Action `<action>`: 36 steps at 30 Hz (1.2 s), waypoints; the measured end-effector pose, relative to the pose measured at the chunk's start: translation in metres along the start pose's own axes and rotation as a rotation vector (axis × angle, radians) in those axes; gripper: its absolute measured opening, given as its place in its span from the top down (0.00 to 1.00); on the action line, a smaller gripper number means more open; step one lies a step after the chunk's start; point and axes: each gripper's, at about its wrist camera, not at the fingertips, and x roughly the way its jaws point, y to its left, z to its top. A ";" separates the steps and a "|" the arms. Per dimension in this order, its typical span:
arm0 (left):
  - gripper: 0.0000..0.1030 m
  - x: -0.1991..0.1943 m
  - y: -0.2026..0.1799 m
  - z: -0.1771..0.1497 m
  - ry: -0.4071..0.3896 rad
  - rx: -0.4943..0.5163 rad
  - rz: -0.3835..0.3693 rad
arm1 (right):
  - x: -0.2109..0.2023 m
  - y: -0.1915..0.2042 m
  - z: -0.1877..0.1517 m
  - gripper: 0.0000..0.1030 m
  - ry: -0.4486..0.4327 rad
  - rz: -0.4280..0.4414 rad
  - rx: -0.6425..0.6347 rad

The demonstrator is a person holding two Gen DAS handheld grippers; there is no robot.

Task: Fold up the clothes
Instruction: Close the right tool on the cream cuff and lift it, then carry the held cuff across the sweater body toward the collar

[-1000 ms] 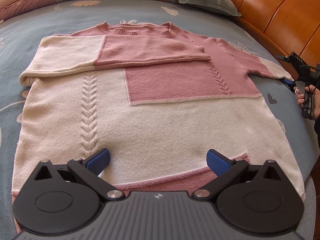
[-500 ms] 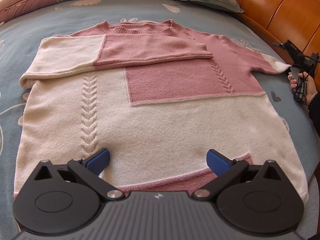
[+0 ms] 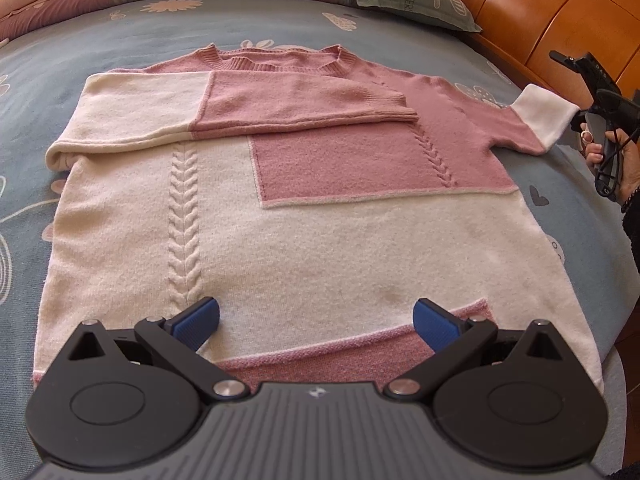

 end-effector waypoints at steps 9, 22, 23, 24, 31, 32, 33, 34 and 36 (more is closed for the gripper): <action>0.01 -0.023 0.006 -0.016 -0.008 0.030 0.007 | 0.019 0.069 -0.009 0.00 0.077 0.012 -0.128; 0.01 -0.039 0.010 -0.036 0.000 0.146 -0.075 | 0.043 0.162 -0.019 0.00 0.131 0.080 -0.225; 0.01 -0.040 0.009 -0.037 -0.001 0.158 -0.071 | 0.045 0.170 -0.021 0.00 0.136 0.087 -0.234; 0.01 -0.042 0.010 -0.038 -0.002 0.164 -0.066 | 0.047 0.177 -0.022 0.00 0.141 0.095 -0.242; 0.01 -0.052 0.028 -0.046 -0.019 0.129 -0.067 | 0.061 0.225 -0.035 0.00 0.169 0.151 -0.290; 0.01 -0.053 0.030 -0.047 -0.021 0.124 -0.065 | 0.063 0.230 -0.037 0.00 0.175 0.156 -0.297; 0.01 -0.054 0.033 -0.047 -0.023 0.116 -0.067 | 0.066 0.236 -0.040 0.00 0.181 0.162 -0.304; 0.01 -0.055 0.035 -0.048 -0.026 0.109 -0.070 | 0.069 0.242 -0.043 0.00 0.187 0.168 -0.313; 0.01 -0.057 0.039 -0.049 -0.032 0.095 -0.080 | 0.074 0.251 -0.049 0.00 0.202 0.176 -0.329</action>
